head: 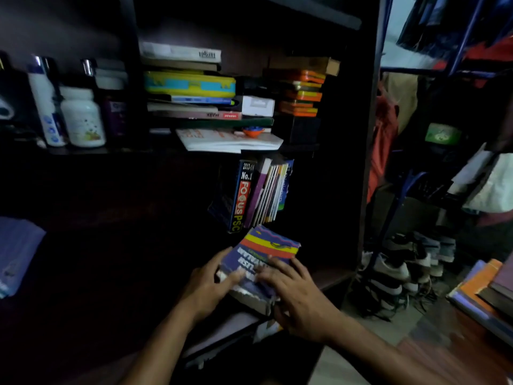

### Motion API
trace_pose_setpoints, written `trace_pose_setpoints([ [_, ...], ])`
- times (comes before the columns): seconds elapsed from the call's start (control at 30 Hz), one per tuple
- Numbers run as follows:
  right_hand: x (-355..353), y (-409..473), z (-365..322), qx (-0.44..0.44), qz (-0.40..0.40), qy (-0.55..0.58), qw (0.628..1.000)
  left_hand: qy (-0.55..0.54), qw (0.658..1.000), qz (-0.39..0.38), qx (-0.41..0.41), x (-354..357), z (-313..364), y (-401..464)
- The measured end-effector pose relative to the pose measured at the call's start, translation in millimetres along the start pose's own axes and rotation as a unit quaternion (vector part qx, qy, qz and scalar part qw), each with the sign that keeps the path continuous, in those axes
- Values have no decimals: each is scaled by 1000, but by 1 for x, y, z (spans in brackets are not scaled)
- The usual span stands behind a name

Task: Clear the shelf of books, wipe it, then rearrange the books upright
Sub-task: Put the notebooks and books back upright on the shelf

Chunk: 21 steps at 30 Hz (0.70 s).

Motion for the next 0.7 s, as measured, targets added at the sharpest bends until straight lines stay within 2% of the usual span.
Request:
trace_pose_setpoints([
  [0.03, 0, 1, -1, 2, -6, 12, 1000, 9, 1000, -11, -2, 2, 0, 0],
  [0.1, -6, 3, 0, 2, 2, 53, 999, -51, 998, -24, -22, 6, 5, 4],
  [0.2, -13, 3, 4, 5, 25, 111, 994, -190, 979, 17, -73, 12, 25, 16],
  [0.27, -14, 3, 10, 2, 21, 106, 994, -247, 960, 44, -123, 19, 45, 27],
  [0.33, -17, 4, 19, 1, 53, 85, 995, -280, 948, 51, -140, 24, 64, 43],
  [0.4, -22, 7, 30, 13, 106, 83, 991, -266, 954, 40, -135, 26, 88, 58],
  [0.47, -30, 14, 42, 57, 189, 148, 969, -227, 965, 32, -124, 25, 107, 73],
  [0.53, -36, 22, 53, 136, 233, 230, 935, -196, 973, 7, -122, 27, 123, 84],
  [0.63, -35, 32, 70, 218, 257, 289, 896, -249, 963, -54, -89, 35, 135, 95],
  [0.7, -33, 38, 87, 280, 312, 293, 859, -287, 955, -59, -42, 38, 137, 104],
])
Point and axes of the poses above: each hand's wrist, its own y-axis towards the middle knuckle, its own x-axis out of the palm, z = x × y, the point moved 2 cm from there along y, towards the middle knuckle, and after that the axes turned 9 degrees about y, right-handed, at the moved point
